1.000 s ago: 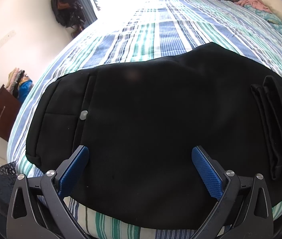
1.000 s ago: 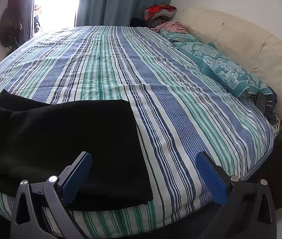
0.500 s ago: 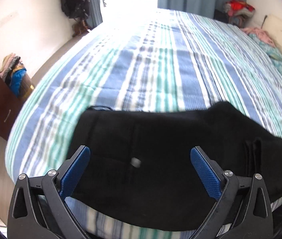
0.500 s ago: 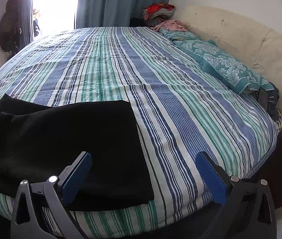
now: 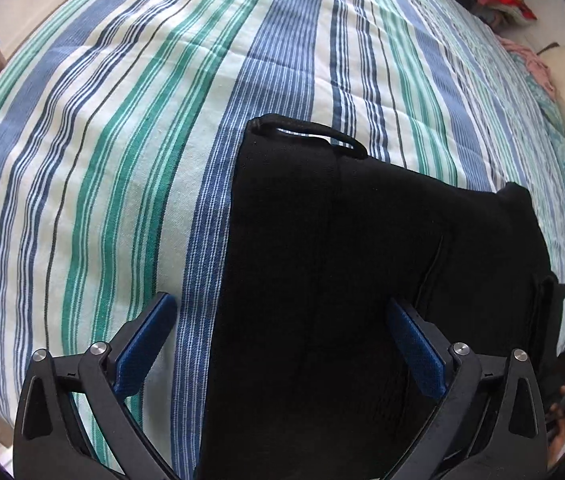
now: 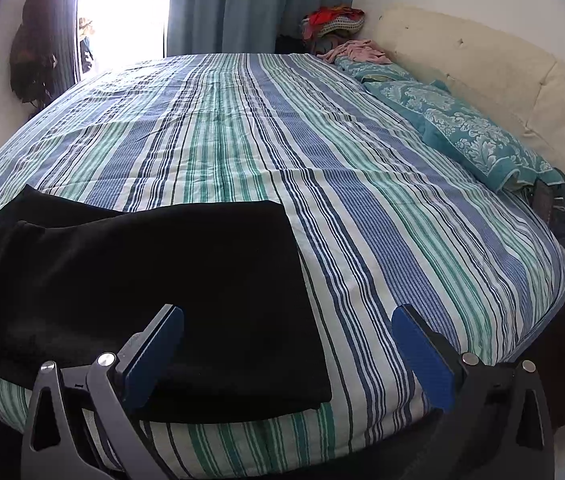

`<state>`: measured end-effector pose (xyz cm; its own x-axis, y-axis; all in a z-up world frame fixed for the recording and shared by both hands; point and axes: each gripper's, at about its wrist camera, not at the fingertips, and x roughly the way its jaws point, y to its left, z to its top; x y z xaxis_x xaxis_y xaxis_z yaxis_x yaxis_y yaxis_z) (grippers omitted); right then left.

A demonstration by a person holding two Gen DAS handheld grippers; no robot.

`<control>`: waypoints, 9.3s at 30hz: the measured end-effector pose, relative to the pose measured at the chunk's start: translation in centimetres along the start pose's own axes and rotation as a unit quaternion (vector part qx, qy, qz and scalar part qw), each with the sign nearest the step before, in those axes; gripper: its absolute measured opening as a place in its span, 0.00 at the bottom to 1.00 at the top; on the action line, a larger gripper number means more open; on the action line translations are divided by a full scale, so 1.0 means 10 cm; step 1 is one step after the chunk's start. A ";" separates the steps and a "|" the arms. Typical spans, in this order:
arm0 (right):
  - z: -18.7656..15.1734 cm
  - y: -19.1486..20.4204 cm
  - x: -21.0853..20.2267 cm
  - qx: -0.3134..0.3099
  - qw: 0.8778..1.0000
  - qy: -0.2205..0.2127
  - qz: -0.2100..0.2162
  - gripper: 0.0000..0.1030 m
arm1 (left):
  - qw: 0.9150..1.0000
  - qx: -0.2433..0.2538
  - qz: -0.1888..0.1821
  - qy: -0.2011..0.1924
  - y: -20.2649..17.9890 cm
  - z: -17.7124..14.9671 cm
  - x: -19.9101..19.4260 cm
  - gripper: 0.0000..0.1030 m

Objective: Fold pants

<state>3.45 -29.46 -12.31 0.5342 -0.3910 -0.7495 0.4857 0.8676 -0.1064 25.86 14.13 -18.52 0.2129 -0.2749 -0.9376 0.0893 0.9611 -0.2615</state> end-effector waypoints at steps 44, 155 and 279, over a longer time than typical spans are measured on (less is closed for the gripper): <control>0.74 0.66 -0.86 -0.070 0.997 -0.005 0.026 1.00 | 1.000 -0.010 0.017 -0.019 -0.01 -0.09 -0.05 1.00; 0.97 -0.58 0.21 0.039 0.885 0.107 0.452 0.09 | 0.987 0.062 0.007 -0.150 -1.68 -1.12 -0.18 0.73; 0.22 -0.65 0.58 0.061 0.894 0.253 0.364 0.39 | 0.948 0.285 -0.045 -0.135 -2.99 -1.75 -0.10 0.86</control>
<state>4.87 -37.98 -14.52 0.3723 0.4800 -0.7943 0.2254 0.7834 0.5791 5.99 -13.81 -13.76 0.4145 -0.4261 -0.8041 0.6141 0.7831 -0.0984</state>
